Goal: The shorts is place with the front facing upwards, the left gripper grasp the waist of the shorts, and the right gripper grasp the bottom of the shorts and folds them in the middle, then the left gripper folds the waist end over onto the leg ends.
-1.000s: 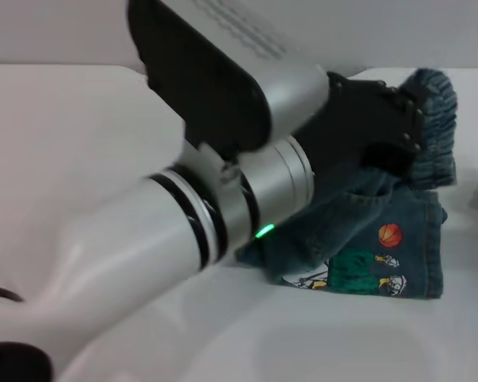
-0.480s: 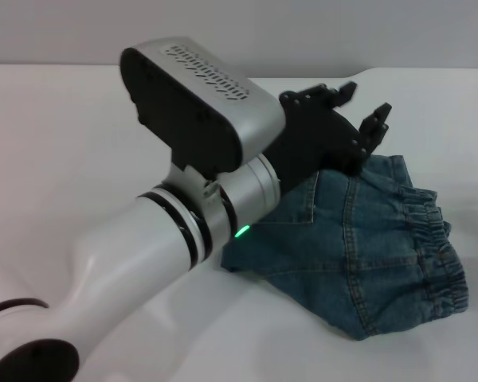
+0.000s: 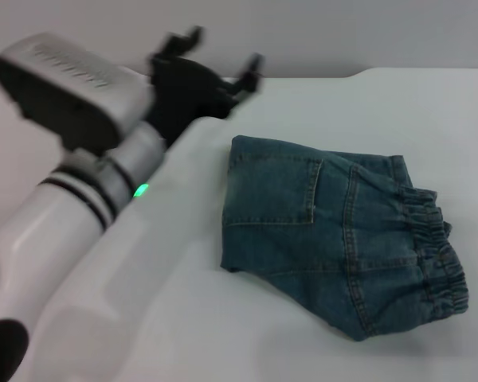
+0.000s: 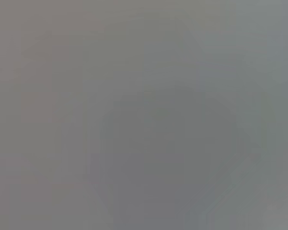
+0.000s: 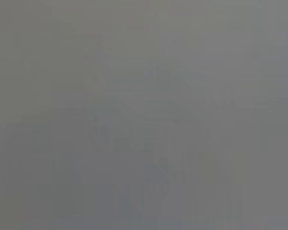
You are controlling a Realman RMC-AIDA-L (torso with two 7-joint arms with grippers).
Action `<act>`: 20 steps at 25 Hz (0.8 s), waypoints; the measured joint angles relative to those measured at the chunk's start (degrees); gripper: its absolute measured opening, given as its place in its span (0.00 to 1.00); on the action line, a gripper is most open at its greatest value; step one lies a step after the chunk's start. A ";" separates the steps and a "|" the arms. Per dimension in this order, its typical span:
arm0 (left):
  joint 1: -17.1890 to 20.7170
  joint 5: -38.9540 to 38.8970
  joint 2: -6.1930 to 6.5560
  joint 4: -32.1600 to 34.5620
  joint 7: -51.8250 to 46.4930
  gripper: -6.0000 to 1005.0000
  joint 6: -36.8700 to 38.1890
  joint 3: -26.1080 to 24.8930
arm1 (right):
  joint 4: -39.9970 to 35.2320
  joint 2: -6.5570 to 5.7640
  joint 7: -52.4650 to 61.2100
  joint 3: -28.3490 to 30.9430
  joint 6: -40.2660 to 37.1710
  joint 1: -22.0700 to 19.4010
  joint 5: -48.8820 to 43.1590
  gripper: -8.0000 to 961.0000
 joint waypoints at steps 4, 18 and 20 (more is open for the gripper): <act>-0.65 -0.31 -0.19 14.18 -1.86 0.75 18.64 -0.72 | -8.99 0.10 -2.26 -1.16 -16.50 1.53 1.62 0.08; -4.05 -0.31 -0.54 39.82 -13.58 0.84 41.41 0.00 | -29.56 0.54 -9.73 -10.92 -34.12 6.04 21.34 0.45; -3.22 -0.31 -0.68 40.43 -13.97 0.84 43.48 0.20 | -30.85 0.54 -9.76 -11.61 -35.90 6.20 21.95 0.54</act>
